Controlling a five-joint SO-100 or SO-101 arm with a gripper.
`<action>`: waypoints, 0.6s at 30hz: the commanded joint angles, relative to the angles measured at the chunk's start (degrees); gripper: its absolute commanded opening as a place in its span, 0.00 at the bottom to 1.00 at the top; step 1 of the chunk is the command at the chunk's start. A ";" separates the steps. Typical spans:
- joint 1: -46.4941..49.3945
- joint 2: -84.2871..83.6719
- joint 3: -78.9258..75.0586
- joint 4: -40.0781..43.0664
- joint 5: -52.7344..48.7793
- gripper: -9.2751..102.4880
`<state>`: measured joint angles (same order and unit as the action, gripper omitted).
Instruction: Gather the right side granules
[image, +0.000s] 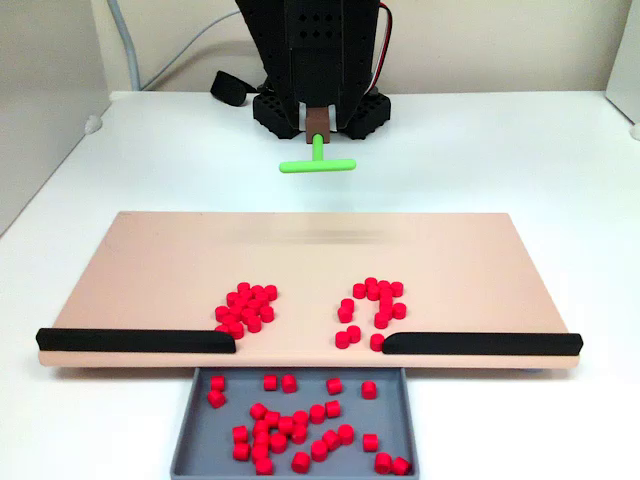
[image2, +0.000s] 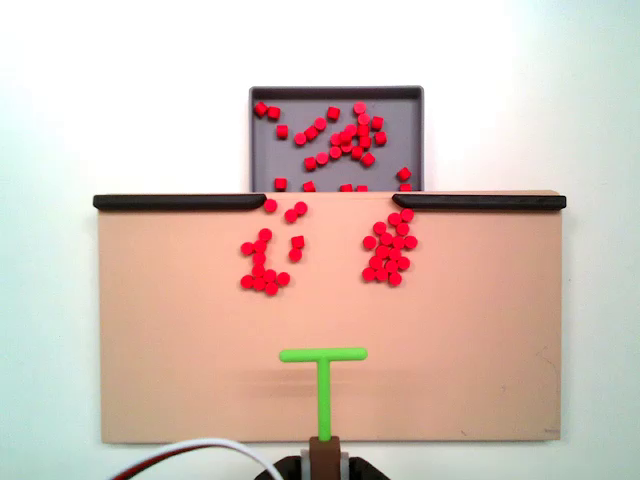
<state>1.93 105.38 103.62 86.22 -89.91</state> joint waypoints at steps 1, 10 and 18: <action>-0.18 2.20 -0.35 -0.35 0.88 0.08; 1.49 1.14 -0.53 -0.44 -3.96 0.08; 8.26 -1.67 -1.32 -0.44 -23.12 0.08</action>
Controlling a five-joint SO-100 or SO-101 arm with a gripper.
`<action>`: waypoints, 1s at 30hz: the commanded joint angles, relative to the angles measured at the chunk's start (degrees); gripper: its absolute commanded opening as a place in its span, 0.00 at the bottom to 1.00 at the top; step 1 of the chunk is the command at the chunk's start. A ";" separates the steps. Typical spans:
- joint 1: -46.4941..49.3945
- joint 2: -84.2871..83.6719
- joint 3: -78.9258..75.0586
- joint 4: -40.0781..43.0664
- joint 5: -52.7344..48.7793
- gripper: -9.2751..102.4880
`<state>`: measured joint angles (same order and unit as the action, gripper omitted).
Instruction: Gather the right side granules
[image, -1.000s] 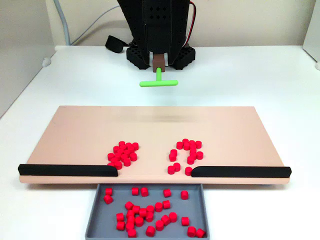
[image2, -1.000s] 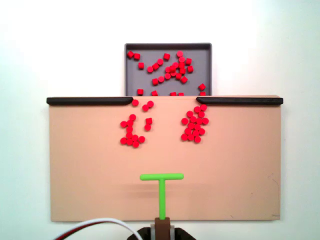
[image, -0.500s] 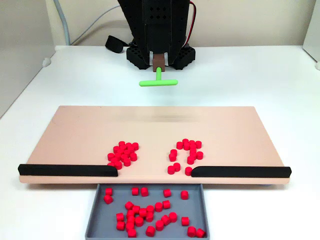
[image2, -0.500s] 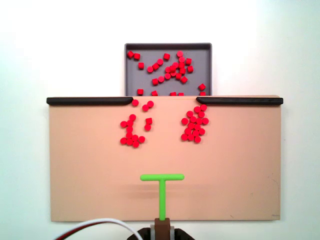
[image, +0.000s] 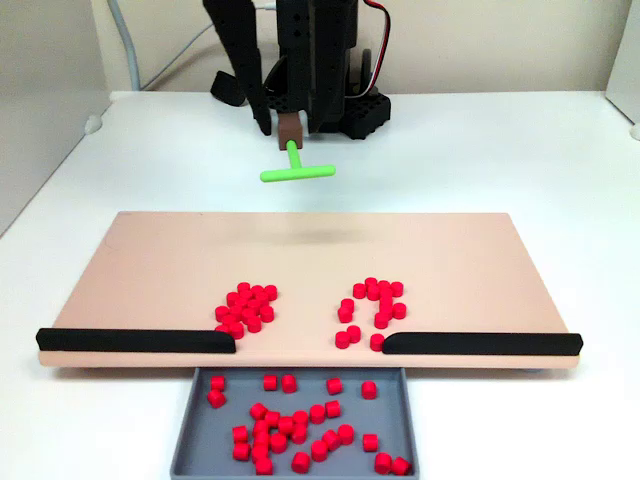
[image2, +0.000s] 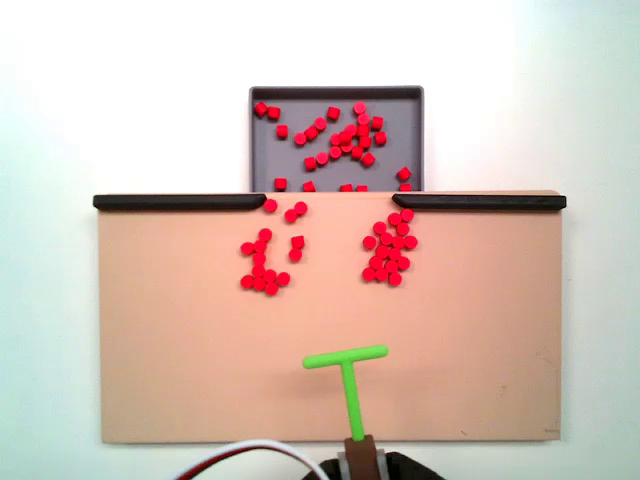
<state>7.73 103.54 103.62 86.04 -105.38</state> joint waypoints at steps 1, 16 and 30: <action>3.60 -0.18 -1.41 -0.26 -11.34 0.08; 14.06 -15.73 -18.02 -0.35 -49.83 0.08; 16.35 -26.72 -27.60 -0.35 -67.15 0.08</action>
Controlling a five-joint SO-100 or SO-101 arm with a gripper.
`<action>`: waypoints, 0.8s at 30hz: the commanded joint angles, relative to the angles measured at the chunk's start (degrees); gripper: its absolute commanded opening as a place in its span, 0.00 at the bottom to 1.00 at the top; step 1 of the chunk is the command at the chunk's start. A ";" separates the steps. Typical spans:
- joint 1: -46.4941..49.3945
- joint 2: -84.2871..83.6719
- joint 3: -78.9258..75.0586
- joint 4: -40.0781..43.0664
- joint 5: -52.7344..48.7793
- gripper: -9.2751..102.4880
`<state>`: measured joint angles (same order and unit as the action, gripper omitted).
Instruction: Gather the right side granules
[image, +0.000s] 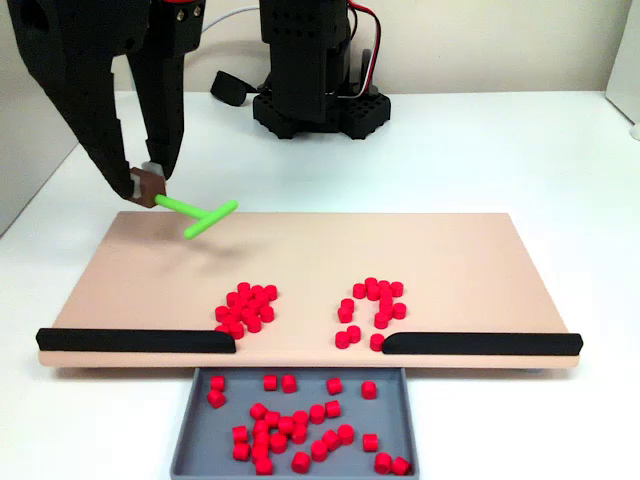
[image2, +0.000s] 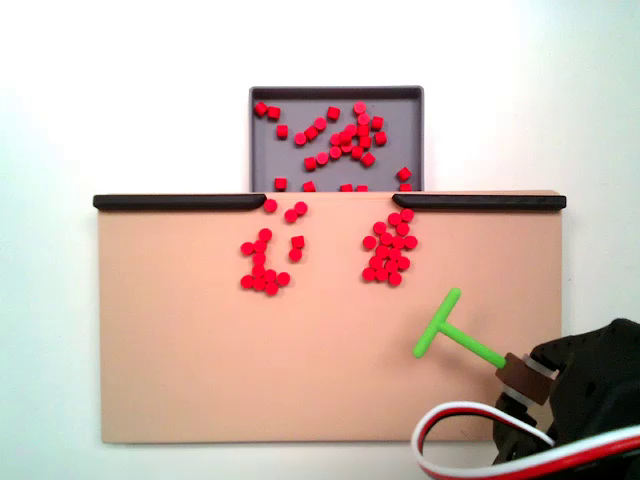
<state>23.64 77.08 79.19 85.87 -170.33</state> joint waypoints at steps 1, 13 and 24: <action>0.44 -1.05 -3.96 -0.18 -3.34 0.08; 1.32 -8.35 -10.28 -0.26 -11.60 0.08; 0.70 -12.39 -12.39 -2.64 -10.99 0.08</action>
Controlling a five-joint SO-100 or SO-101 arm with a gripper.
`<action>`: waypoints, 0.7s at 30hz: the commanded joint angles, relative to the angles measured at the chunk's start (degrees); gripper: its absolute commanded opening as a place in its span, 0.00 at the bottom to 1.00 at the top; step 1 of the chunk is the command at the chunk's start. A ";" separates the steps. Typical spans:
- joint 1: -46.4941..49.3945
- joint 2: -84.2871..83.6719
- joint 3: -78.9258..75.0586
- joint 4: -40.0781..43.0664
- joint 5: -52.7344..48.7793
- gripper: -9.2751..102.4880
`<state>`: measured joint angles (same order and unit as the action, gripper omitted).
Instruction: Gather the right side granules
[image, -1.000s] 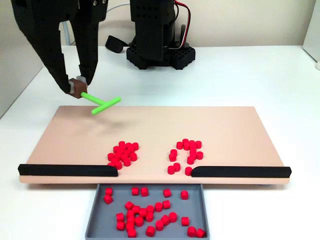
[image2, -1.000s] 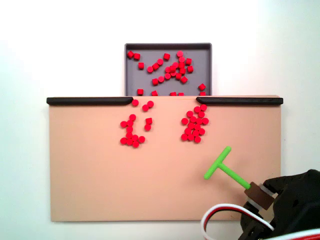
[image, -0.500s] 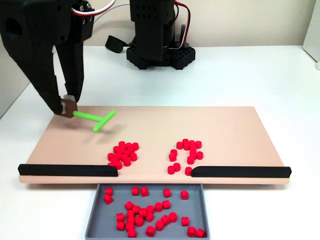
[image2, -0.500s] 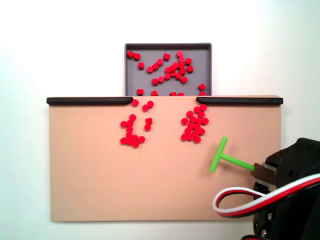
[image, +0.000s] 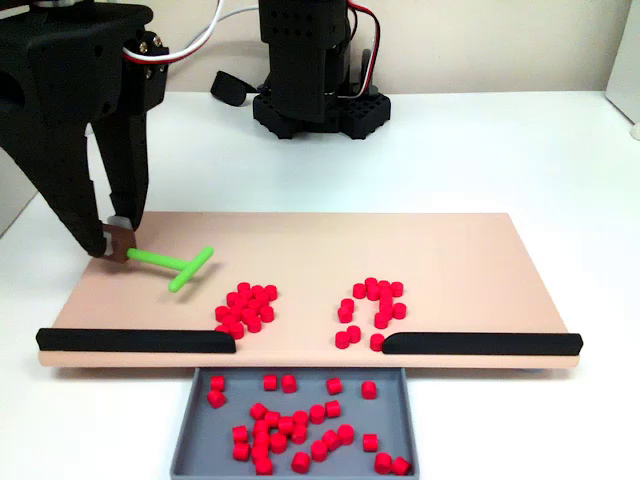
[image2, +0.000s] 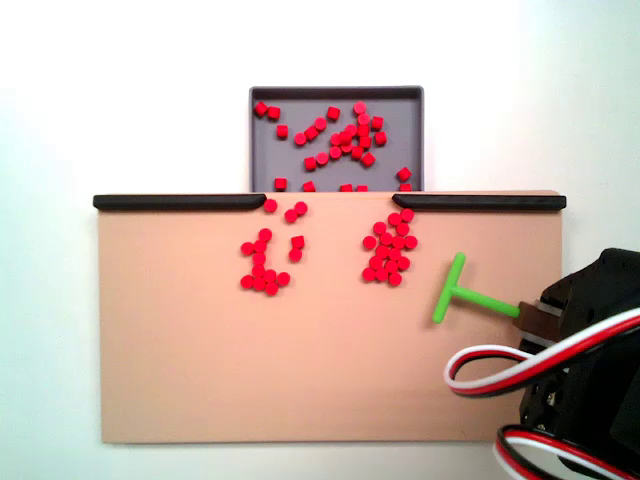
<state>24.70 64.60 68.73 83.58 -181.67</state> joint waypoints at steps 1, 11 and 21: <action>-0.44 -0.09 -1.85 -0.70 0.35 0.08; -1.23 -0.18 -1.05 -2.46 0.97 0.08; -2.55 -0.97 -0.97 -3.78 2.81 0.08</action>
<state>22.50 63.46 68.73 80.51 -179.38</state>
